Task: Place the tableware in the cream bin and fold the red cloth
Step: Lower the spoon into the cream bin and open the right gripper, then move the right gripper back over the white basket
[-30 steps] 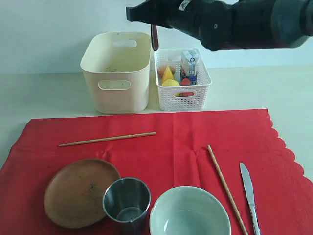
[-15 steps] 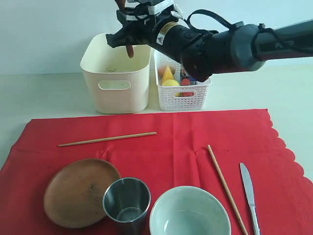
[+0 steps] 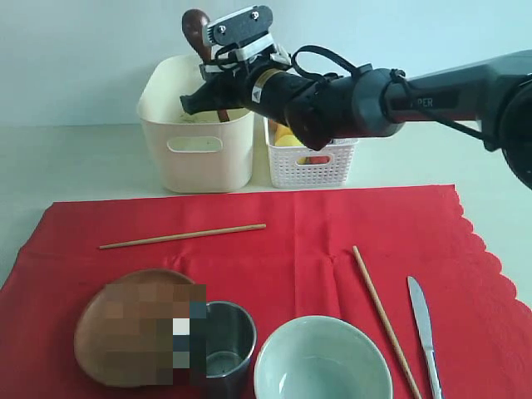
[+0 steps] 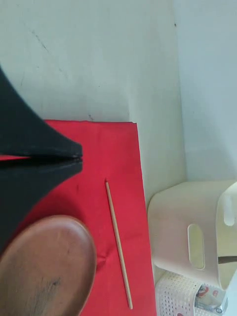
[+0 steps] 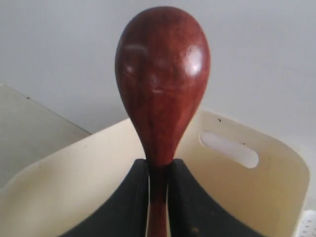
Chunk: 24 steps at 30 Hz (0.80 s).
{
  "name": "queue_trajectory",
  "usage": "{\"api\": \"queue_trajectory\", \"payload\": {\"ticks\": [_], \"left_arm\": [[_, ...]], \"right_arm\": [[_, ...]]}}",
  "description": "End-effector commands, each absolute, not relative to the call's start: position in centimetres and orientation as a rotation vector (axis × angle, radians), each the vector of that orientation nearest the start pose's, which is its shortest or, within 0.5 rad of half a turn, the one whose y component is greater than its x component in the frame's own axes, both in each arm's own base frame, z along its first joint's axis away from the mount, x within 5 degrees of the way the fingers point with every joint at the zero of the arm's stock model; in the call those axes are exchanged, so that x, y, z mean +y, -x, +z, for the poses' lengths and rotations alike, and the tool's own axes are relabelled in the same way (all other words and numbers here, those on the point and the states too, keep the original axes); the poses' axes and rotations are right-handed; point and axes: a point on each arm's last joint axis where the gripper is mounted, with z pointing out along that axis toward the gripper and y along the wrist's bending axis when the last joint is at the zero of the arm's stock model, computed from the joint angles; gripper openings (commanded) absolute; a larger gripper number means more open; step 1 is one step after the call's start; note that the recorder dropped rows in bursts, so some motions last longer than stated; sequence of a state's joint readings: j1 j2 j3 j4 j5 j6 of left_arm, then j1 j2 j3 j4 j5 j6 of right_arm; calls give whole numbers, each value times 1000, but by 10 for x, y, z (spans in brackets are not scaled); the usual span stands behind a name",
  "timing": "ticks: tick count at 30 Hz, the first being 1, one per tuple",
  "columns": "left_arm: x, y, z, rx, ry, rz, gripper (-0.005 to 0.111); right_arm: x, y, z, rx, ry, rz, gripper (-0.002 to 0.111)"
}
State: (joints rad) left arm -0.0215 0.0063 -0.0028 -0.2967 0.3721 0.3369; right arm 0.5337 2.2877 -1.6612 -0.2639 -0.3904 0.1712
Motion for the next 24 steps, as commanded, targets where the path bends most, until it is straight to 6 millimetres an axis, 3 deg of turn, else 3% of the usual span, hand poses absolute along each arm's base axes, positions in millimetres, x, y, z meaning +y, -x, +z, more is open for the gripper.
{"api": "queue_trajectory", "payload": {"ticks": [1, 3, 10, 13, 16, 19, 24], "left_arm": [[-11, -53, 181, 1830, -142, -72, 0], [-11, -53, 181, 1830, -142, -72, 0], [-11, -53, 181, 1830, -142, -72, 0], [-11, -53, 181, 1830, -142, -72, 0], [-11, -53, 181, 1830, -142, -72, 0], [-11, -53, 181, 1830, -142, -72, 0], [-11, -53, 181, 1830, -142, -72, 0]], "right_arm": [[278, -453, 178, 1690, 644, 370, 0], [276, -453, 172, 1733, 653, 354, 4], [276, -453, 173, 1740, 650, 353, 45], [275, -452, 184, 1730, 641, 354, 45], [271, -448, 207, 1748, 637, 331, 45], [262, -441, 232, 1811, 634, 288, 45], [251, -430, 256, 1913, 635, 227, 45]]}}
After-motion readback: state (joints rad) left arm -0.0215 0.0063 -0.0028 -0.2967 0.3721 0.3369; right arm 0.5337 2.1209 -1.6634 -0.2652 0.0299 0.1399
